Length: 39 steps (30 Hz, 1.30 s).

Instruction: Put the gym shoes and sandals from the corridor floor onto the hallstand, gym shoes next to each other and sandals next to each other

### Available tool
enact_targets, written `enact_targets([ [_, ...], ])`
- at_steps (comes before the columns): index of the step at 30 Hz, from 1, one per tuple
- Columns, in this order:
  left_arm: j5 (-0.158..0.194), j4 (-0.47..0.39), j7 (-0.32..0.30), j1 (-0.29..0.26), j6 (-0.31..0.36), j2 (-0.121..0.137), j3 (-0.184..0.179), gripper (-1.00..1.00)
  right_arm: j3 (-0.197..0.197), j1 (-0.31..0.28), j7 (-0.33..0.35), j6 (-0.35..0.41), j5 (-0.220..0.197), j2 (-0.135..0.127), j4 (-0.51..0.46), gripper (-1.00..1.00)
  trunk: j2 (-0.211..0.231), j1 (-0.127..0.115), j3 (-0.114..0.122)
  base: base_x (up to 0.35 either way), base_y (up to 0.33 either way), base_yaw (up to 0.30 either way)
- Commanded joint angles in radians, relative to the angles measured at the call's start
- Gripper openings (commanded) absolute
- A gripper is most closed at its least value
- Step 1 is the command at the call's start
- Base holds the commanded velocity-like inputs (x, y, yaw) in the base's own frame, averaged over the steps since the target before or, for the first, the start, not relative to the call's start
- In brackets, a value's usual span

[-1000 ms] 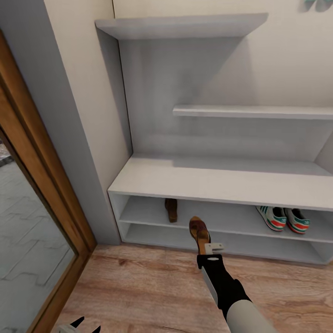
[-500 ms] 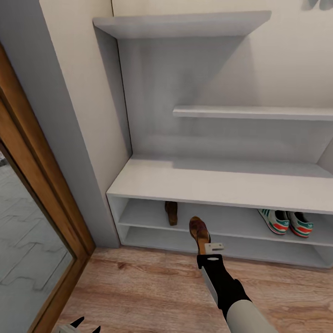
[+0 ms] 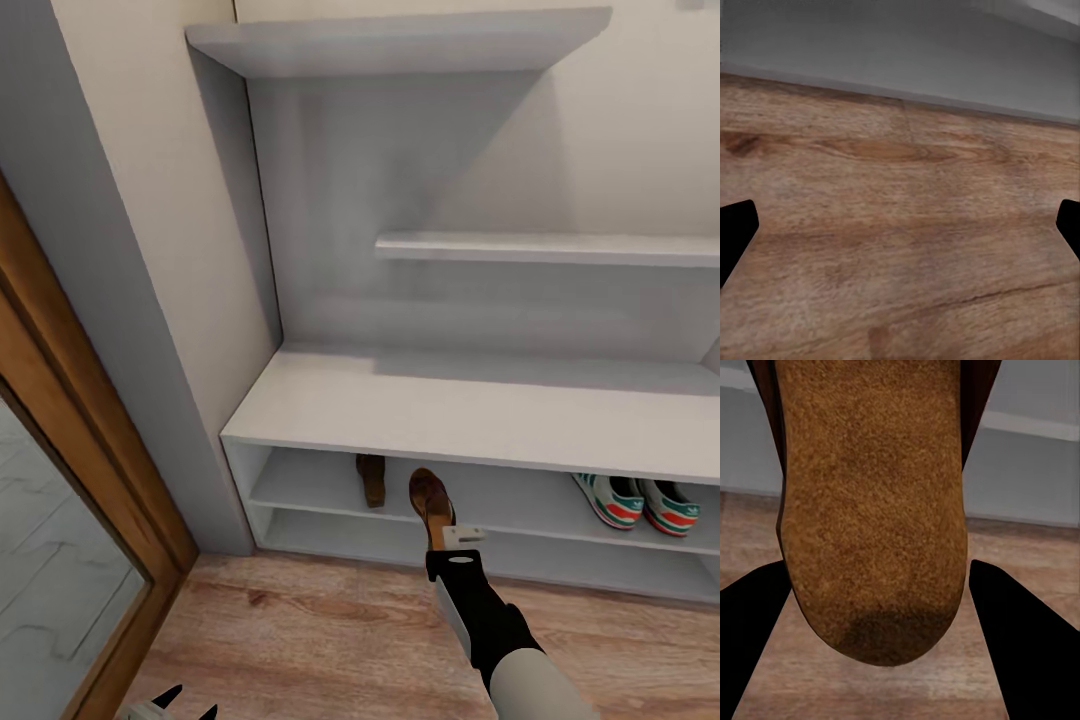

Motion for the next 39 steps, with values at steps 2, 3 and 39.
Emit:
enact_targets([
  [2, -0.010, 0.000, -0.004, -0.001, -0.005, -0.001, 0.009, 1.00, -0.004, 0.000, 0.001, 0.007, 0.010, 0.001, -0.001, -1.00, 0.000, 0.000, -0.001, 0.118, 0.003, 0.000],
  [3, -0.010, 0.000, -0.004, -0.001, -0.005, -0.001, 0.009, 1.00, -0.004, -0.001, 0.001, 0.007, 0.010, 0.001, -0.001, -1.00, 0.000, 0.000, -0.001, 0.174, 0.018, 0.000],
  [39, -0.010, 0.000, -0.004, -0.001, -0.005, -0.001, 0.009, 1.00, -0.003, 0.000, 0.001, 0.007, 0.011, 0.001, -0.001, -1.00, 0.000, 0.000, -0.001, 0.127, 0.042, 0.000],
])
